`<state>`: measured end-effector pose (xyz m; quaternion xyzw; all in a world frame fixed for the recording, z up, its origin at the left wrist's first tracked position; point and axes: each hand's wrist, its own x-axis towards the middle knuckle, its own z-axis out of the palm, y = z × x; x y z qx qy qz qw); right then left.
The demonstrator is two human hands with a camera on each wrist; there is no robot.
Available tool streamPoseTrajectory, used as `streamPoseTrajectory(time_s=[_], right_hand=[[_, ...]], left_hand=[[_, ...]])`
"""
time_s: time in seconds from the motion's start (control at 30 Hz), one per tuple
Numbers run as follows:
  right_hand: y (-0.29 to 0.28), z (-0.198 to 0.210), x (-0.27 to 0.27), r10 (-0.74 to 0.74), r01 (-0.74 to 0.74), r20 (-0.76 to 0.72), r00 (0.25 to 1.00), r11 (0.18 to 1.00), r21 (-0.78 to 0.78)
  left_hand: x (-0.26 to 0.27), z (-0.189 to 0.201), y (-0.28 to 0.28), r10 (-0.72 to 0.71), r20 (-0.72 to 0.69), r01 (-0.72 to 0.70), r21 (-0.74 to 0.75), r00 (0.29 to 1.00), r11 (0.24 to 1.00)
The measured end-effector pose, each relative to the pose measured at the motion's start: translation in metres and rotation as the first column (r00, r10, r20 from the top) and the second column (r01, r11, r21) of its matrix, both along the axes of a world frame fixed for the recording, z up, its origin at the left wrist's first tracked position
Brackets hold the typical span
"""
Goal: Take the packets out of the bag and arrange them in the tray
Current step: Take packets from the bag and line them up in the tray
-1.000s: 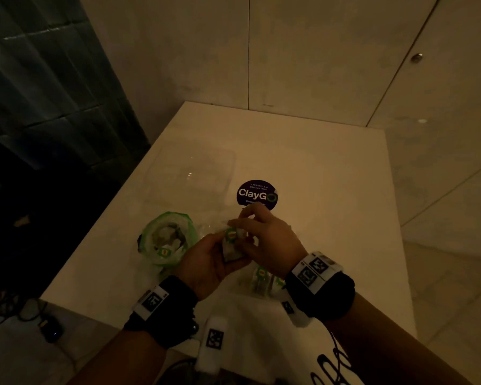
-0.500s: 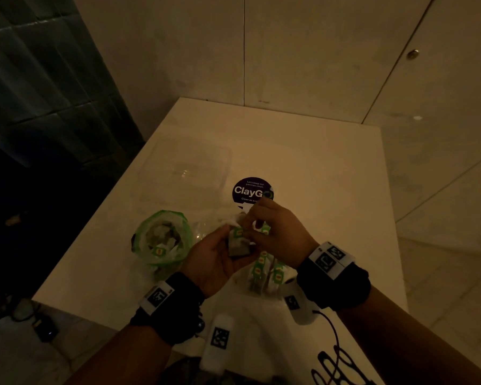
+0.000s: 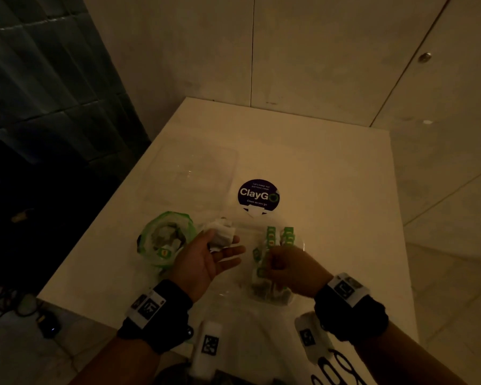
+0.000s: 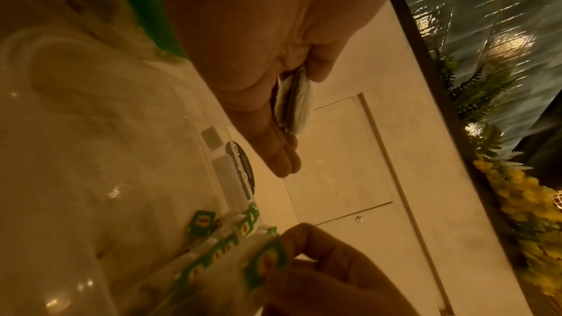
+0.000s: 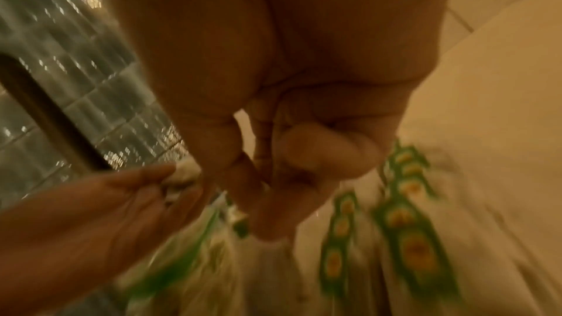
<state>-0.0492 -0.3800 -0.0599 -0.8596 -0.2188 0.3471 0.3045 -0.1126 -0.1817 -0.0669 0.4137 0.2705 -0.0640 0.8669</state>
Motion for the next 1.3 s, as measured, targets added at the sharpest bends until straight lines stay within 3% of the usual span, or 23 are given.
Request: streamPoseTrajectory(time_s=[0.2, 0.53, 0.7, 0.83, 0.93, 0.97, 1.1, 1.3], right_hand=[[0.014, -0.023, -0.017, 0.079, -0.073, 0.025, 0.997, 0.983, -0.17], [0.013, -0.028, -0.013, 0.003, 0.009, 0.052, 0.999, 0.977, -0.212], [0.016, -0.024, -0.015, -0.03, 0.072, 0.154, 0.988, 0.959, -0.275], [0.021, 0.002, -0.003, -0.187, 0.195, 0.183, 0.965, 0.981, -0.025], [0.033, 0.019, 0.009, -0.319, 0.322, -0.052, 0.946, 0.923, 0.208], [0.037, 0.021, 0.012, -0.306, 0.311, -0.058, 0.95, 0.923, 0.226], [0.047, 0.017, 0.021, -0.14, 0.103, 0.251, 0.958, 0.983, 0.154], [0.048, 0.014, 0.021, -0.009, -0.089, 0.36, 0.933, 0.963, 0.256]], left_hand=[[-0.003, -0.001, 0.004, -0.003, -0.003, 0.003, 0.025, 1.0, 1.0], [-0.008, -0.004, 0.004, -0.037, -0.017, 0.039, 0.105, 0.999, 0.994], [-0.007, 0.0, 0.0, -0.074, -0.03, 0.078, 0.169, 0.997, 0.982], [-0.003, 0.0, -0.008, -0.154, -0.073, 0.168, 0.285, 0.985, 0.944], [-0.001, -0.002, -0.016, -0.23, -0.082, 0.244, 0.343, 0.97, 0.907], [0.0, -0.001, -0.019, -0.246, -0.076, 0.257, 0.343, 0.966, 0.904], [0.002, 0.004, -0.024, -0.262, -0.028, 0.261, 0.245, 0.965, 0.934], [0.005, 0.006, -0.022, -0.222, -0.017, 0.219, 0.243, 0.975, 0.945]])
